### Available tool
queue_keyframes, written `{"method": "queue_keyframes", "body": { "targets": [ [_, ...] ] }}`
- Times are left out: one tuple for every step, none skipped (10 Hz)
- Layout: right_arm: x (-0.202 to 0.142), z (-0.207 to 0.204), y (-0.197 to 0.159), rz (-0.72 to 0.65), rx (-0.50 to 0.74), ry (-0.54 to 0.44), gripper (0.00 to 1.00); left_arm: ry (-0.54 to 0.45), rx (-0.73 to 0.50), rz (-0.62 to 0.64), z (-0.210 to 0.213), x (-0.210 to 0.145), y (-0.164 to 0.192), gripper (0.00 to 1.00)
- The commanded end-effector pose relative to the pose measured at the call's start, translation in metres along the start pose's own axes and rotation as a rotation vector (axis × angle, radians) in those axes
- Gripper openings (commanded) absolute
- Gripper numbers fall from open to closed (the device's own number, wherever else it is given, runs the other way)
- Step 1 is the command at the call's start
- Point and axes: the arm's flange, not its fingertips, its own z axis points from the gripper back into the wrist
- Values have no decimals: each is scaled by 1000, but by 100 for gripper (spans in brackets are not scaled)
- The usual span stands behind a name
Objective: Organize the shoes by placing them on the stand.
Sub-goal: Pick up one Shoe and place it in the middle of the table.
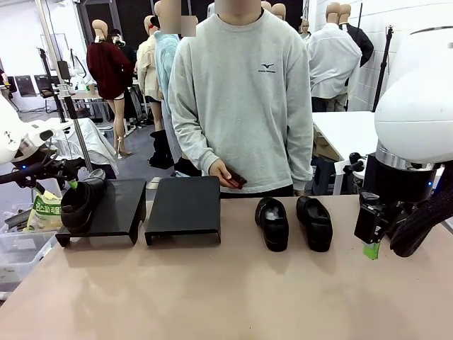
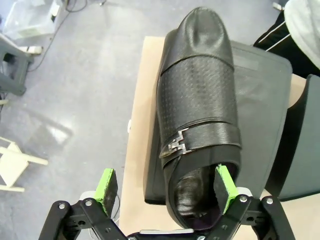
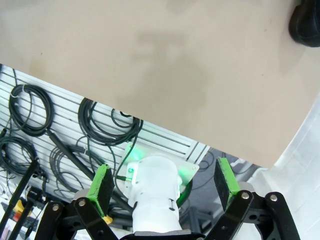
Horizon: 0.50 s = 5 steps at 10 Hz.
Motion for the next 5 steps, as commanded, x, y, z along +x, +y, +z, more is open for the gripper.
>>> {"method": "queue_keyframes", "body": {
  "targets": [
    [0,-1,2,-6,21,0,100,-135,-27,-59,55,-19,-16,100],
    [0,-1,2,-6,21,0,100,-139,-68,-38,80,-30,-28,100],
    [0,-1,2,-6,21,0,100,-42,-124,-45,97,-43,-43,100],
    [0,-1,2,-6,21,0,100,38,-126,-107,110,-62,-60,100],
    [0,-1,2,-6,21,0,100,64,-110,-168,108,-76,-75,100]
  ]
}}
